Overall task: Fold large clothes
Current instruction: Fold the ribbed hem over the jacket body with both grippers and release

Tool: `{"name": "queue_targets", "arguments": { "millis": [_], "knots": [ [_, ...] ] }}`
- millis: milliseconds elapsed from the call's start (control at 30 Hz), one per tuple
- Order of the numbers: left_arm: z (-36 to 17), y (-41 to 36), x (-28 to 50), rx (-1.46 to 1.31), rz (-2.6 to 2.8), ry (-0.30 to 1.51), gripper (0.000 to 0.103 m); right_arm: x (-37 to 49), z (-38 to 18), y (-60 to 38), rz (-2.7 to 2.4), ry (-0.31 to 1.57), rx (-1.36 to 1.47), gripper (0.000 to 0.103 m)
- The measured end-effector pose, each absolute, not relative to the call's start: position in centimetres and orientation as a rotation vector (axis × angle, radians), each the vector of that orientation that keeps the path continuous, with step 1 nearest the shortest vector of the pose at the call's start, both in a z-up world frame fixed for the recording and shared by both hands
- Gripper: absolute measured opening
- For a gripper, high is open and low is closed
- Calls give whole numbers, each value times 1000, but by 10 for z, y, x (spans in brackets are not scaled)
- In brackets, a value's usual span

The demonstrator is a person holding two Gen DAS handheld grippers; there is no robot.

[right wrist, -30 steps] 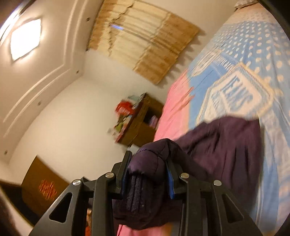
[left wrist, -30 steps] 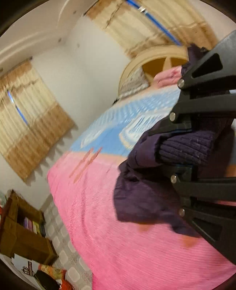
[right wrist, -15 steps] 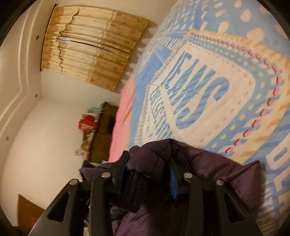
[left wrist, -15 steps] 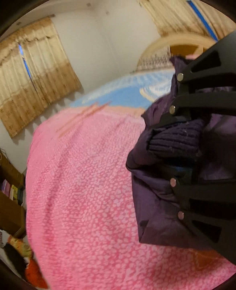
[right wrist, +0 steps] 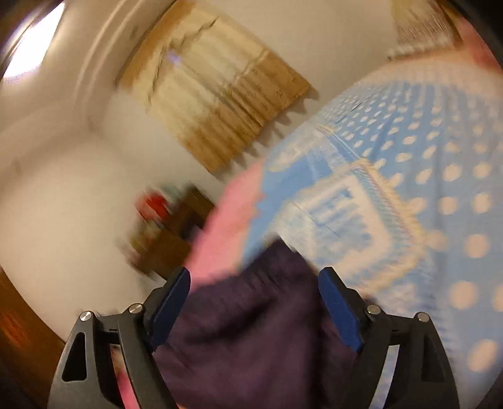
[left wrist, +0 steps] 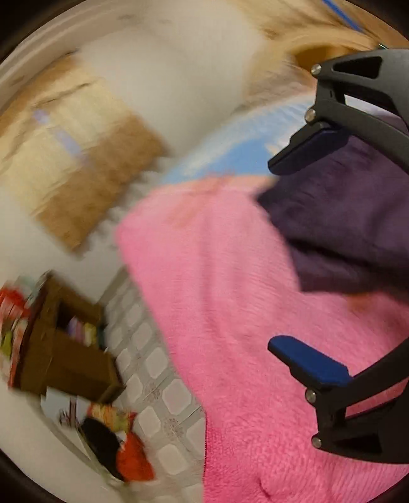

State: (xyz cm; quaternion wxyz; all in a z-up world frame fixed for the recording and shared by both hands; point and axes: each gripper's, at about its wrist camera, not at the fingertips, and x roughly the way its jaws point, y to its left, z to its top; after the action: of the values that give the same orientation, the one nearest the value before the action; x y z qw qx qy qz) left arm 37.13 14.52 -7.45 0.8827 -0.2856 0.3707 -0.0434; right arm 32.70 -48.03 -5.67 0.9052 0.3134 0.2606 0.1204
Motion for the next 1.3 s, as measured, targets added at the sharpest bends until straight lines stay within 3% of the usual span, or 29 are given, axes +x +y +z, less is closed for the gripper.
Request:
{"name": "queue_targets", "arguments": {
  "millis": [233,333,367,400,467,500,567,600,667,800,900,967,1100,1167,1233,1300],
  "knots": [
    [-132,81,366,-637,-286,934,102,301,-119,-439,201,733,521,84],
    [-131,64,357,-642,-314,926,87,307,-128,-410,184,763,388,83],
    [-124,61,350,-602,-319,886,73,302,-125,-405,179,751,339,78],
    [-116,59,342,-562,-338,859,66,300,-123,-401,173,746,304,66],
    [-108,63,331,-540,-352,829,40,296,-115,-399,146,746,254,47],
    [-103,70,323,-554,-370,810,34,293,-111,-403,152,738,268,34],
    [-103,83,313,-610,-418,779,17,281,-101,-419,191,716,360,25],
    [-102,90,301,-627,-445,748,17,273,-98,-422,203,704,379,14],
    [-104,95,287,-600,-456,729,14,260,-97,-425,216,691,372,11],
    [-138,95,289,-576,-393,782,21,263,-141,-418,145,770,324,11],
    [-138,90,305,-653,-369,801,25,259,-144,-423,130,733,374,15],
    [-127,96,302,-660,-316,831,41,258,-135,-424,124,746,361,16],
    [-74,106,295,-495,-104,752,59,240,-89,-428,72,636,285,18],
    [-54,93,296,-384,-56,718,75,241,-63,-417,76,560,222,26],
    [-37,65,307,-266,-65,693,81,253,-39,-396,146,522,190,49],
    [-28,26,322,-174,-116,666,91,272,-23,-362,229,485,156,63]
  ]
}}
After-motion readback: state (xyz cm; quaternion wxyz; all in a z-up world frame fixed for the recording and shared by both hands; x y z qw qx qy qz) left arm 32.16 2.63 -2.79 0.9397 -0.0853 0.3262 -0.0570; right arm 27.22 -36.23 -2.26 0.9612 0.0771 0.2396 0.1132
